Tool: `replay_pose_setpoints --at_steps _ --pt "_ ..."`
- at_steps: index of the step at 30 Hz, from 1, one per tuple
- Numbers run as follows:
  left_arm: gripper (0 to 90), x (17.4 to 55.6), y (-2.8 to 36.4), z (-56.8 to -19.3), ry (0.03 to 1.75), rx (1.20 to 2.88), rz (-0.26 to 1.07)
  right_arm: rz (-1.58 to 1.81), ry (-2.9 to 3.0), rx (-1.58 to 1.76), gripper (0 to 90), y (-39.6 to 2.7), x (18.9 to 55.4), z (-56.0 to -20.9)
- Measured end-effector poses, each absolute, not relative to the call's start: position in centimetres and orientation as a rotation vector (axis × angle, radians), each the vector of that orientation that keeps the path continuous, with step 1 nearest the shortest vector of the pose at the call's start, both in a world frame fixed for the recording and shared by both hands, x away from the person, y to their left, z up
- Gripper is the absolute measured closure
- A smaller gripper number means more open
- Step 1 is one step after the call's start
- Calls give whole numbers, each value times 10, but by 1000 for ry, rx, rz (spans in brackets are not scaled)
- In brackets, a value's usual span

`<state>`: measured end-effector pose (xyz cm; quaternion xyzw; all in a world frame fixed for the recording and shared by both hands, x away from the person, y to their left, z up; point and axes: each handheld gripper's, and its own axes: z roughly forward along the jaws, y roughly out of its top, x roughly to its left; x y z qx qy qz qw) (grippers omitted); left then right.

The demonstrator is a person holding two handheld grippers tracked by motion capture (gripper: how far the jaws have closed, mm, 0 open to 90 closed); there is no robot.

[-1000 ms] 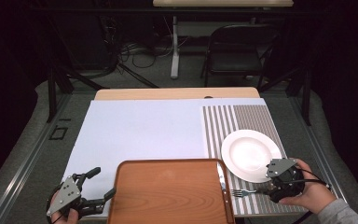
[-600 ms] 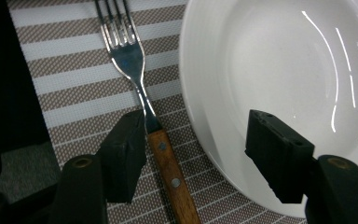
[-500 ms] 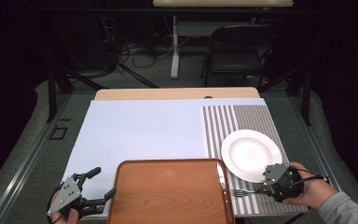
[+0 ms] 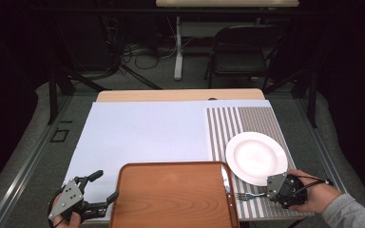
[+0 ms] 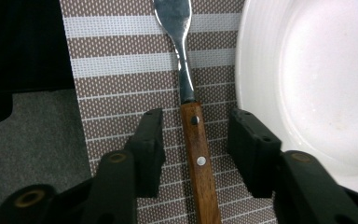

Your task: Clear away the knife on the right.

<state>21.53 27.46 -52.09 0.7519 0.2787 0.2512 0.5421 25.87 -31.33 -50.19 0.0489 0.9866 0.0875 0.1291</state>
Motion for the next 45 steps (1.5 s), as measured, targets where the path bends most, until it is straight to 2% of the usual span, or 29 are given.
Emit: replay_pose_setpoints --at_steps 9,45 --pt "152 215 275 -521 664 1786 596 221 2879 145 661 -312 262 -509" --pt "152 216 274 -521 662 1792 593 139 2910 53 738 -308 269 -524"
